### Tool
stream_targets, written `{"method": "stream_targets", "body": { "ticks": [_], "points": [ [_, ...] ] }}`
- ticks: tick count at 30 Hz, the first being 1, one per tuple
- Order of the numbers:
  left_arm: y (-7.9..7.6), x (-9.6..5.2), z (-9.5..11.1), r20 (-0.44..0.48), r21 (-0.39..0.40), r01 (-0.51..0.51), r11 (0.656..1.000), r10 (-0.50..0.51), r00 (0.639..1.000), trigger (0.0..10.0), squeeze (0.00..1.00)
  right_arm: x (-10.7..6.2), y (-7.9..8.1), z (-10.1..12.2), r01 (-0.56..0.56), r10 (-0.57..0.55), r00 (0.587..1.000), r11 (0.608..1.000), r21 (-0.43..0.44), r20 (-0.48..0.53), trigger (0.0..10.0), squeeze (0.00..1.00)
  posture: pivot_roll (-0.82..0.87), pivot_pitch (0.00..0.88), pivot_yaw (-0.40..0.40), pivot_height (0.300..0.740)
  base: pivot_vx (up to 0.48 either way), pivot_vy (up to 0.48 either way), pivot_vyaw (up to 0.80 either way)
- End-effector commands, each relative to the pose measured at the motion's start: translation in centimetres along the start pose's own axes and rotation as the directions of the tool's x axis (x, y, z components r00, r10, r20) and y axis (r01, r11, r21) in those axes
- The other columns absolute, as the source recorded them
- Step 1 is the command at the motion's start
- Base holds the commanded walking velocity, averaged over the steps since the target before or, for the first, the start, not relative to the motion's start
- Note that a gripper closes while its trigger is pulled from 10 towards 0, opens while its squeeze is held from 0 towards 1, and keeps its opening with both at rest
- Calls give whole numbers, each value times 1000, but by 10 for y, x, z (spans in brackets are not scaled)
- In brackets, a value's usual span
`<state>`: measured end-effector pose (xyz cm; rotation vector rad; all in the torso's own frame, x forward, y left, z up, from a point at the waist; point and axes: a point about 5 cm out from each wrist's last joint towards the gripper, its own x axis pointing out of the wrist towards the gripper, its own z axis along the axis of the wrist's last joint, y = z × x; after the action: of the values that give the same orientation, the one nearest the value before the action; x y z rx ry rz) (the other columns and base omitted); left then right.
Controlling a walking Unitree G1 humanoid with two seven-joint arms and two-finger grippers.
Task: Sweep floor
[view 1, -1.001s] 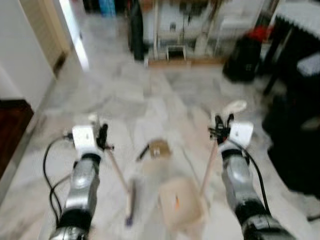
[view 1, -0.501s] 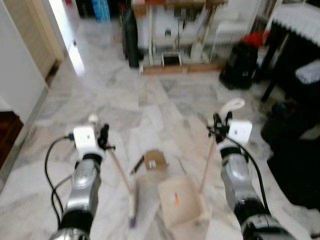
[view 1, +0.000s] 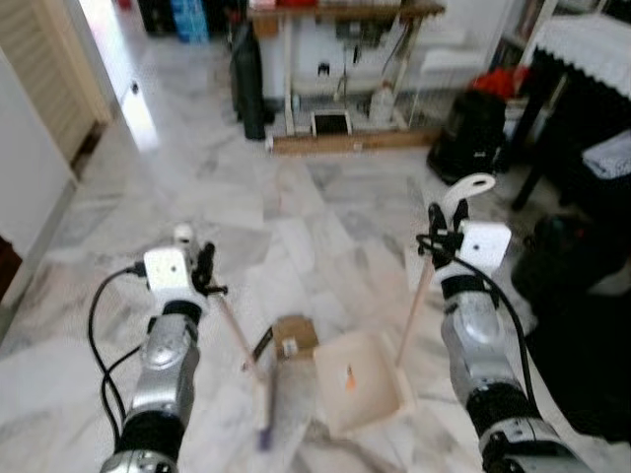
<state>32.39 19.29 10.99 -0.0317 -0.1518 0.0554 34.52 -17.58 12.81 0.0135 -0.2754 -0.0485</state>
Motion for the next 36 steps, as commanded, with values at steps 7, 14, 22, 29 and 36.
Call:
{"method": "stream_targets", "body": {
  "ticks": [7, 14, 22, 29, 36],
  "points": [
    [-8, 4, 10, 56, -23, 14, 1000, -13, 998, 10000, 0, 4, -3, 11, 6, -6, 999, 1000, 2, 52, 10000, 0, 20, 12, 19, 740, 383, 0, 0],
    [-5, 5, 11, 63, -15, 3, 1000, -2, 998, 10000, 0, 4, -3, 11, 4, -4, 999, 1000, 5, 55, 10000, 0, 20, 14, 19, 740, 384, 0, 0],
    [-4, 5, 13, 68, -15, 1, 1000, 0, 998, 10000, 0, 3, -4, 11, 6, -6, 999, 1000, 3, 53, 10000, 0, 21, 14, 17, 740, 383, 0, 0],
    [-5, 5, 12, 66, -13, 0, 1000, 0, 998, 10000, 0, 3, -8, 12, 15, -15, 999, 1000, -2, 52, 10000, 0, 20, 16, 18, 740, 384, 0, 0],
    [-4, 5, 13, 68, -14, 2, 1000, -1, 998, 10000, 0, 1, -10, 8, 21, -21, 999, 1000, -8, 36, 10000, 0, 20, 20, 19, 740, 375, 0, 0]
  ]
}}
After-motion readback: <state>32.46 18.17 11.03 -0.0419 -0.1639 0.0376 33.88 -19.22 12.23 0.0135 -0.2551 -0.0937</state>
